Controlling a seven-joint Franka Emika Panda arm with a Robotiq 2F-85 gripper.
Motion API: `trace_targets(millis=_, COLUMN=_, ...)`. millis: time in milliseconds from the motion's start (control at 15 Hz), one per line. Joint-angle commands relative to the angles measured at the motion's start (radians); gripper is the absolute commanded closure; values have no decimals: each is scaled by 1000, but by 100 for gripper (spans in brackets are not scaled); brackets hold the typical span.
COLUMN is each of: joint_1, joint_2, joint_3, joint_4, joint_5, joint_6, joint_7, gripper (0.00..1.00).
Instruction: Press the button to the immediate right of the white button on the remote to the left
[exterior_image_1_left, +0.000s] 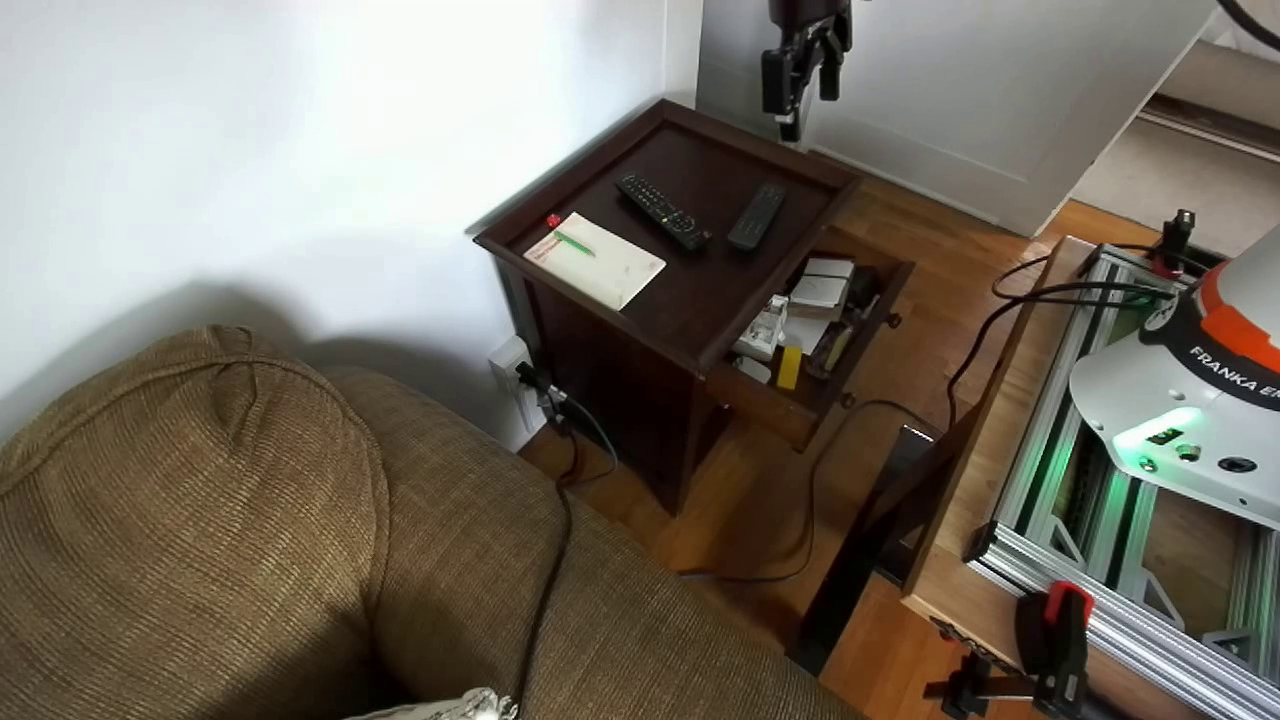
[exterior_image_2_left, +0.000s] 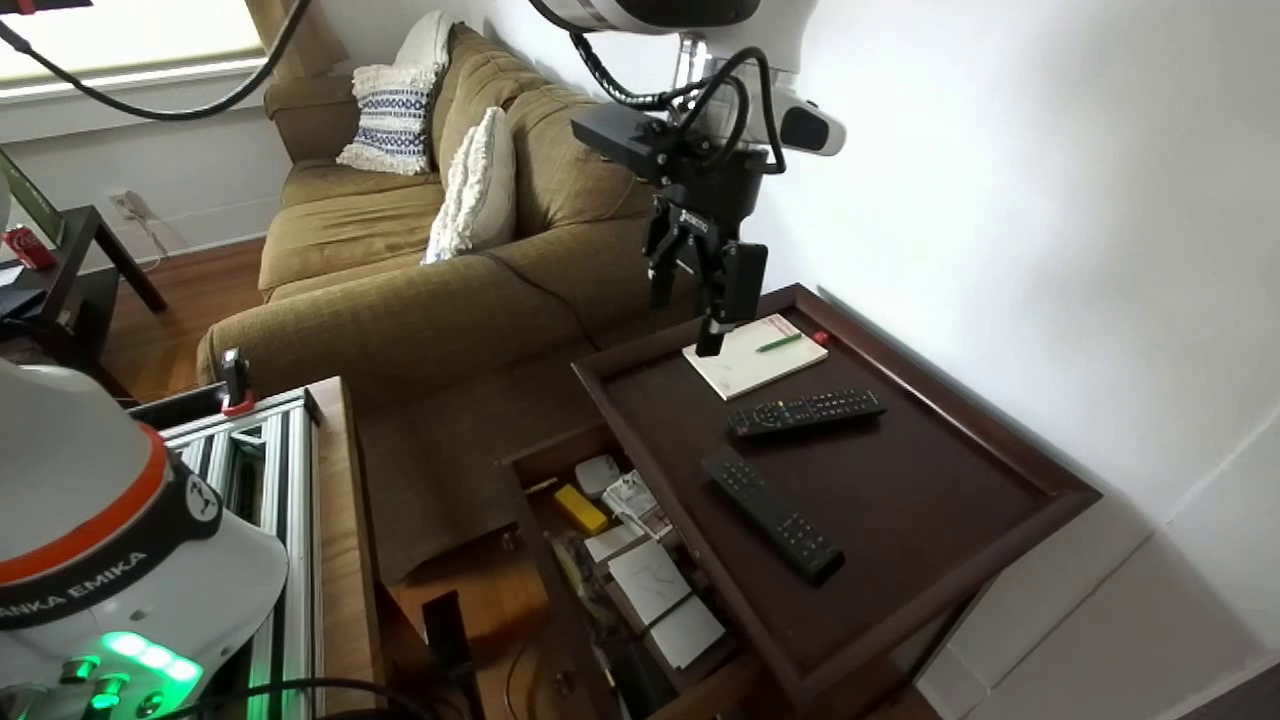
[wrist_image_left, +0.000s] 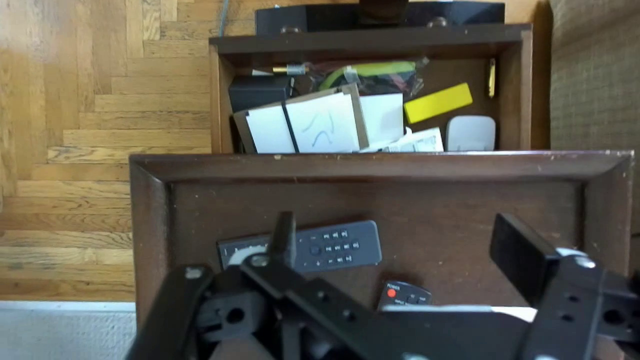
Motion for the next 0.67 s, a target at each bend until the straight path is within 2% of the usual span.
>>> trace_targets(millis=0, joint_1=9, joint_2=136, joint_3=13, joint_4=104, joint_5=6, joint_6=63, joint_7=22, gripper=0)
trace_targets(millis=67, joint_1=6, joint_2=71, joint_3=8, joint_4=51, joint_5=0, joint_6=41, joint_7=16, gripper=0)
trace_targets(millis=267, joint_1=12, joint_2=130, joint_3=9, joint_4=97, joint_5=1, joint_6=55, joint_7=16, gripper=0)
trace_targets(millis=600, joint_1=12, joint_2=134, joint_3=9, joint_4=106, joint_5=1, joint_6=55, joint_7=16, gripper=0)
